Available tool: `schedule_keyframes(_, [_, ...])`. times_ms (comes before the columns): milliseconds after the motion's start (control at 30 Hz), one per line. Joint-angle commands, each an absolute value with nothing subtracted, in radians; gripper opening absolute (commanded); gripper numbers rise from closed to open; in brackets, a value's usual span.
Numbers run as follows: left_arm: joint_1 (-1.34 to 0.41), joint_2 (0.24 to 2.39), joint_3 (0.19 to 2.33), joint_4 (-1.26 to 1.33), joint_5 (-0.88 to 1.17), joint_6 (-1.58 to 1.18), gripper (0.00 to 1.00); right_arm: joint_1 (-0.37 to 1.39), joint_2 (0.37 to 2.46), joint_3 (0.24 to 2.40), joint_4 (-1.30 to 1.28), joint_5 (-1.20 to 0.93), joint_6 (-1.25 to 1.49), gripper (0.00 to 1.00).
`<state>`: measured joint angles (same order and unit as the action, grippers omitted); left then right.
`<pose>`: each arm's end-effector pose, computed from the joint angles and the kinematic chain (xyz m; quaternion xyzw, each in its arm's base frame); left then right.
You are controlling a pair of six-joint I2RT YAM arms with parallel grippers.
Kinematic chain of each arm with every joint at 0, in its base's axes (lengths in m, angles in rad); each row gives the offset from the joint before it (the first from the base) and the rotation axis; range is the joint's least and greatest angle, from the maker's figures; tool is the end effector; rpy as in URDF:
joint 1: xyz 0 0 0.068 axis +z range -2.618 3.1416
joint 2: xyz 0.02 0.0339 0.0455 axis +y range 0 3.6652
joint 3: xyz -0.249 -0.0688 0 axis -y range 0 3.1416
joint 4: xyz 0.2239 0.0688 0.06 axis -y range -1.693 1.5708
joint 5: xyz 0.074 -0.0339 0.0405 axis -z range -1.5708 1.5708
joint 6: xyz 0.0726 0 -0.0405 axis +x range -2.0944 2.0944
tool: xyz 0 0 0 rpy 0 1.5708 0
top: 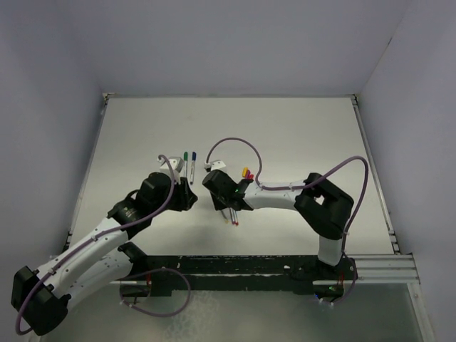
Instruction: Insert the pens into the pen caps
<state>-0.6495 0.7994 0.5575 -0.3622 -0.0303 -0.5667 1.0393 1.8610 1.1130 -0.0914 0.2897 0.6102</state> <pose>0.1596 -0.1185 0.2134 0.0296 0.8849 -0.2545 0.3891 0.2166 0.3275 0.1369 -0.1463 0.9139 0.1684 0.3392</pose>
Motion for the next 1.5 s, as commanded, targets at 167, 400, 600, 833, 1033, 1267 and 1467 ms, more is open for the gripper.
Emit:
schedule_keyframes(167, [-0.664,0.760,0.564,-0.334,-0.028,-0.583,0.39,1.009,1.670,1.103,0.005,0.276,0.589,0.00])
schedule_keyframes(400, [-0.697,0.733,0.510,-0.177,0.063,-0.596,0.42,0.943,1.374,0.895,0.229,0.249,0.594,0.00])
schedule_keyframes(600, [-0.751,0.767,0.468,0.116,0.173,-0.620,0.44,0.923,1.145,0.738,0.381,0.223,0.602,0.00])
schedule_keyframes(833, [-0.812,0.894,0.500,0.392,0.246,-0.607,0.48,0.920,0.990,0.633,0.495,0.186,0.611,0.00])
schedule_keyframes(1033, [-0.817,0.966,0.534,0.450,0.247,-0.604,0.49,0.920,0.946,0.607,0.516,0.156,0.621,0.00])
schedule_keyframes(1267, [-0.816,0.983,0.539,0.512,0.248,-0.612,0.50,0.920,0.960,0.592,0.531,0.159,0.615,0.00])
schedule_keyframes(1467, [-0.817,0.996,0.547,0.538,0.279,-0.622,0.50,0.920,0.981,0.589,0.564,0.143,0.615,0.00])
